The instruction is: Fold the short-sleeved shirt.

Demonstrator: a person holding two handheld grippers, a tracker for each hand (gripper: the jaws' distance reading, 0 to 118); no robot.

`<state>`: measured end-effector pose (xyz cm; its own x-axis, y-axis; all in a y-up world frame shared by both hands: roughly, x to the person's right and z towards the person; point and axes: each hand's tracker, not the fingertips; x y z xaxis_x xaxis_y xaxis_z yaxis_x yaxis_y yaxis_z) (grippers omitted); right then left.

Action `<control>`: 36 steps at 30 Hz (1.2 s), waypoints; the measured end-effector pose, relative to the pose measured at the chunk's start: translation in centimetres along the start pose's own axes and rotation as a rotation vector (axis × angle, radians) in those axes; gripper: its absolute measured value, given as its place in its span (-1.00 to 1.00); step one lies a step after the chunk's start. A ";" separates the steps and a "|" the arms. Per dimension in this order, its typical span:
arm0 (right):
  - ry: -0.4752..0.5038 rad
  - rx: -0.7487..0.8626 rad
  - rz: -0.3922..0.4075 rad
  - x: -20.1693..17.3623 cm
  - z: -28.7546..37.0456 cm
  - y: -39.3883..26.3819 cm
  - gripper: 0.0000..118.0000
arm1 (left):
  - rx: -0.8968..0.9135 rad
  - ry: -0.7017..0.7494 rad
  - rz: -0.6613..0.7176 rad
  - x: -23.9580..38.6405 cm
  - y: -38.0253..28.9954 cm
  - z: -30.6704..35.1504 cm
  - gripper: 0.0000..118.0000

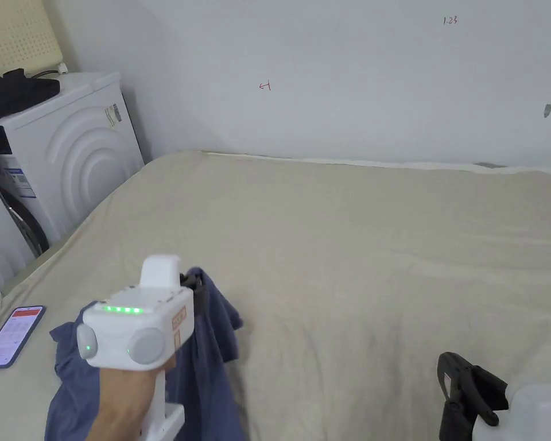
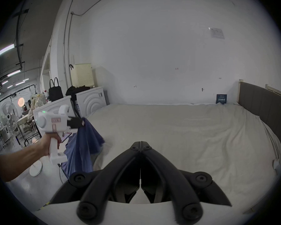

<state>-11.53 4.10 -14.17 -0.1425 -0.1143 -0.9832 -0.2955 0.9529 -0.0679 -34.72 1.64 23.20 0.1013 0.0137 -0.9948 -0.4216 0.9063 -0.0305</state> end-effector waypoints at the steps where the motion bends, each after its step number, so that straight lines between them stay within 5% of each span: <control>1: -0.003 0.012 -0.005 0.0 0.3 0.2 -0.99 | 0.039 -0.005 0.006 -0.2 1.3 0.3 -0.88; 7: -0.032 0.067 -0.025 0.1 1.9 1.8 -0.99 | 0.256 -0.127 -0.040 3.5 8.4 5.9 -0.88; 11: -0.084 0.104 -0.009 0.7 3.1 2.6 -0.99 | 0.301 -0.317 0.057 7.7 11.6 9.0 -0.88; 15: -0.126 0.121 -0.034 2.4 4.5 3.0 -0.99 | 0.343 -0.403 -0.057 13.4 11.5 10.6 -0.88; 22: -0.224 0.204 -0.057 5.4 8.4 4.0 -0.99 | 0.252 -0.636 -0.110 24.8 8.7 10.8 -0.88; 28: -0.330 0.250 -0.026 7.2 12.1 5.3 -0.99 | -0.003 -0.795 -0.172 38.2 0.7 8.1 -0.88; 36: -0.379 0.200 -0.044 8.9 14.0 3.2 -0.99 | -0.298 -0.691 -0.254 46.4 -10.6 4.6 -0.85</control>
<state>-0.53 10.02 -25.47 0.2344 -0.0804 -0.9688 -0.0993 0.9894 -0.1061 -21.37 -5.42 -22.22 0.7221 0.1692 -0.6707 -0.5239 0.7670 -0.3705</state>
